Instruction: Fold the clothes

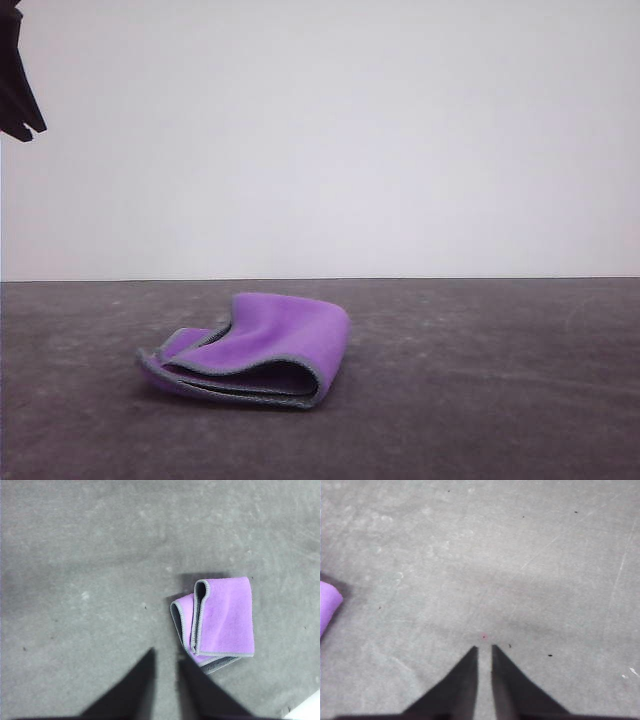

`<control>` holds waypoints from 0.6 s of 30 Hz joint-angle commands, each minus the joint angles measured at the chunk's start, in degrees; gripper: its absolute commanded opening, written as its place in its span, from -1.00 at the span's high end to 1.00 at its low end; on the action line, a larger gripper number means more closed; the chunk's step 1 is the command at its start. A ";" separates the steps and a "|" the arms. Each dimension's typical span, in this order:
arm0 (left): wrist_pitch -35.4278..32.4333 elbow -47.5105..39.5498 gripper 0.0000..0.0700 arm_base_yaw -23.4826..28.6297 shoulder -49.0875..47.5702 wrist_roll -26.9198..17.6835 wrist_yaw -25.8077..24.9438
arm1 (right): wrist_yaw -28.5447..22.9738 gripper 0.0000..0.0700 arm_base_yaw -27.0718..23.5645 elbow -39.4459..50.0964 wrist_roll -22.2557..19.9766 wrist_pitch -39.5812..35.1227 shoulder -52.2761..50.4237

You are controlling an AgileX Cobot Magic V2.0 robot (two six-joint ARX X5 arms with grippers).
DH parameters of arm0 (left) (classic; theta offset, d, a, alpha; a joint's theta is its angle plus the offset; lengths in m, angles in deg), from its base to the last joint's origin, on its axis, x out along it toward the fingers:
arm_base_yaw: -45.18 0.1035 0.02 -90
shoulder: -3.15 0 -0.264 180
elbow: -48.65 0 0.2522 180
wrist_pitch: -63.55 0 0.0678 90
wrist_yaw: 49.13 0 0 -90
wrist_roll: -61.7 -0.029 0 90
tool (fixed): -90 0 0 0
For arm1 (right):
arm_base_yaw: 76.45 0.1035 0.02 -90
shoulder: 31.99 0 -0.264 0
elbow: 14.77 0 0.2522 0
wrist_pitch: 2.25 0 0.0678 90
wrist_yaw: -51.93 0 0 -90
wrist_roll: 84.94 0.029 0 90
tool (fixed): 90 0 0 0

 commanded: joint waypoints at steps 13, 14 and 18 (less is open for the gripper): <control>-1.04 0.59 0.96 0.07 0.52 0.84 0.04 | 0.37 0.97 -0.02 -0.52 0.05 -1.16 0.39; -1.03 0.59 0.96 0.07 0.37 0.44 0.08 | 0.37 0.97 -0.02 -0.52 0.05 -1.16 0.39; -1.36 -0.60 0.96 0.22 -2.43 -4.91 0.82 | 0.37 0.97 -0.02 -0.52 0.05 -1.16 0.39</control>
